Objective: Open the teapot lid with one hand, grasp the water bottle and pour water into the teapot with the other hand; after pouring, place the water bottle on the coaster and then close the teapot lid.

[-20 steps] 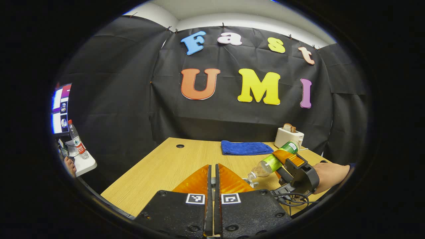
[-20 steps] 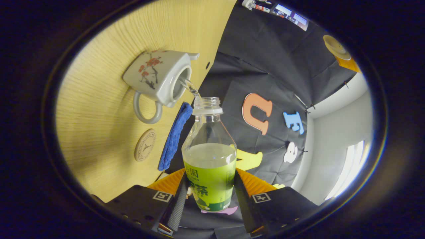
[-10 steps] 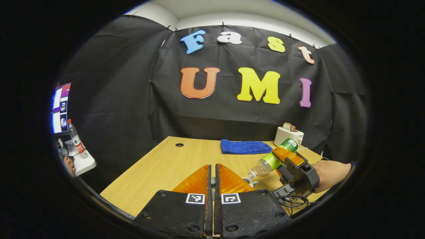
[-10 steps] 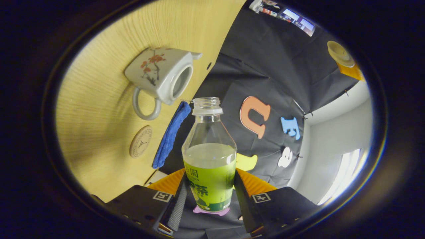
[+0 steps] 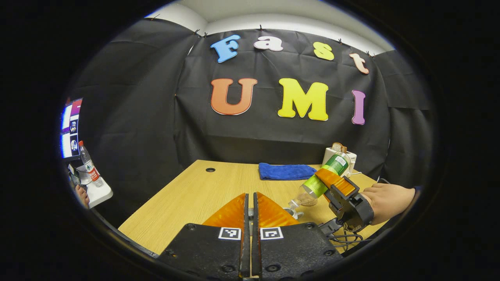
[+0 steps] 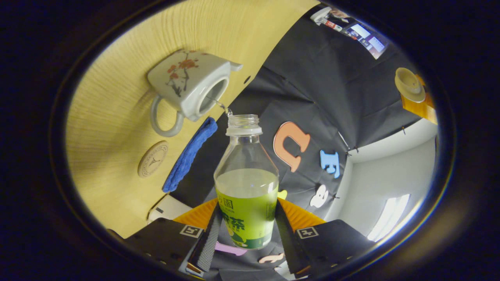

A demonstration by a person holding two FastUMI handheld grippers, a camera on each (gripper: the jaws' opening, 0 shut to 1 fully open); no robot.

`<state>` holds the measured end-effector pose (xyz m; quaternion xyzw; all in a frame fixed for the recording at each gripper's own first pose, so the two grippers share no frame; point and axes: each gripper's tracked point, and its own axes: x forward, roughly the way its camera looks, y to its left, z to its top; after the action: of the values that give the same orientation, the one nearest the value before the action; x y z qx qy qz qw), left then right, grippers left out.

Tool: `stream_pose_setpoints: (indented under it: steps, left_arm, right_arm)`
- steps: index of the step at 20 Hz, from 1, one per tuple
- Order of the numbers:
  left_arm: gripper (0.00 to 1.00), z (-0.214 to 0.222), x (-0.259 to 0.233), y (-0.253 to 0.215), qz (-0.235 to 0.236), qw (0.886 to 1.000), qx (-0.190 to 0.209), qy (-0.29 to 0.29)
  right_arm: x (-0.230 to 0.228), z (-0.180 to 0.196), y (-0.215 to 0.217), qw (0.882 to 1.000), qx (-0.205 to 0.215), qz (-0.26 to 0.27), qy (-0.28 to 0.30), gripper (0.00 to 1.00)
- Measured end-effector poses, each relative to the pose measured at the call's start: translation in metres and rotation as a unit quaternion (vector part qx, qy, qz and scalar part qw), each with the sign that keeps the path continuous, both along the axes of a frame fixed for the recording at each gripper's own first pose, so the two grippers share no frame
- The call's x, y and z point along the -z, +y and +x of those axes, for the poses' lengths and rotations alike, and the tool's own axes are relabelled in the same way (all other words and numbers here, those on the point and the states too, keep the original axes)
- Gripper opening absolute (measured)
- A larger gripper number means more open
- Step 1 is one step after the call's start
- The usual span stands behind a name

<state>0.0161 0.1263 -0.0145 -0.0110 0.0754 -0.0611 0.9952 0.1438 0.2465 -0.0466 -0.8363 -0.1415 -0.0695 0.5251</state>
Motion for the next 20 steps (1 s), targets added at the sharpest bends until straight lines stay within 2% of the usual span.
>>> stream_pose_setpoints:
  steps: [8, 20]
  left_arm:
    - [0.04, -0.002, 0.001, -0.011, 0.017, 1.000, 0.014, -0.001]
    - [0.04, 0.000, 0.004, -0.012, 0.018, 1.000, 0.016, 0.003]
  right_arm:
    - [-0.005, -0.008, 0.010, 0.996, -0.030, -0.039, -0.068, 0.72]
    - [-0.002, -0.009, 0.010, 0.996, -0.030, -0.044, -0.076, 0.72]
